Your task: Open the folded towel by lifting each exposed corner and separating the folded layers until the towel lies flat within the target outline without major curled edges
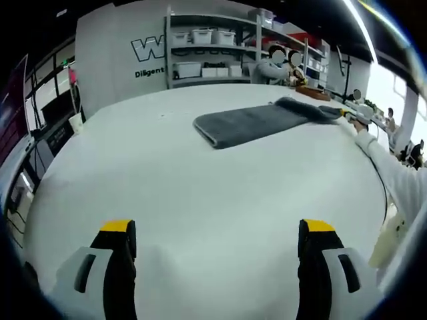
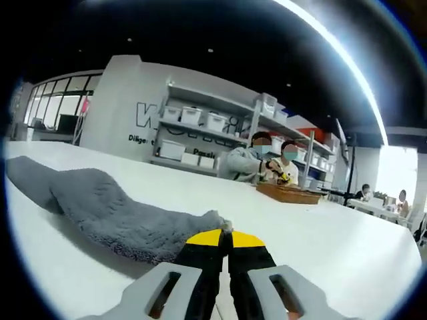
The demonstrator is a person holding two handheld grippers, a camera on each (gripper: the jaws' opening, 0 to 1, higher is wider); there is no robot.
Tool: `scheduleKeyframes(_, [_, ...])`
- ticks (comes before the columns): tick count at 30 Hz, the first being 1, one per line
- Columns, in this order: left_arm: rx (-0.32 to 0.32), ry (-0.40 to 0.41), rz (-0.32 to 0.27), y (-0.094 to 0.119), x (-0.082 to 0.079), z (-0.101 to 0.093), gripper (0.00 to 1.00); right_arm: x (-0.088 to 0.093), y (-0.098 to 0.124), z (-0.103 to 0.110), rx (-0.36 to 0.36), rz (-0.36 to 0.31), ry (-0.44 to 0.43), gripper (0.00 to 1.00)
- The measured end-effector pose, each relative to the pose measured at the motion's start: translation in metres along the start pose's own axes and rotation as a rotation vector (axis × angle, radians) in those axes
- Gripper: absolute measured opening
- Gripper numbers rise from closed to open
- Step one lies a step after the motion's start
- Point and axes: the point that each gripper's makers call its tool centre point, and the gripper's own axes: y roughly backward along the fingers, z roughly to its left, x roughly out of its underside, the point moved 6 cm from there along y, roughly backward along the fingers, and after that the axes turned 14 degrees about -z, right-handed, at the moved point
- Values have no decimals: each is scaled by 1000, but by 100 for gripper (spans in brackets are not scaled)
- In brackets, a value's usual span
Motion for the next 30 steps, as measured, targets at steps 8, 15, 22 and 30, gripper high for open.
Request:
scheduleKeyframes(8, [-3, -1, 2, -1, -1, -1, 99, 2, -1, -7, 3, 3, 7, 0])
scheduleKeyframes(15, [-4, -3, 6, -2, -1, -1, 99, 4, -1, -14, 14, 7, 4, 0])
scheduleKeyframes(22, [-3, -6, 12, -4, -1, -3, 99, 5, -1, -16, 14, 9, 8, 0])
scheduleKeyframes(30, [3, -11, 15, -6, -1, -6, 99, 8, -1, -16, 9, 21, 26, 0])
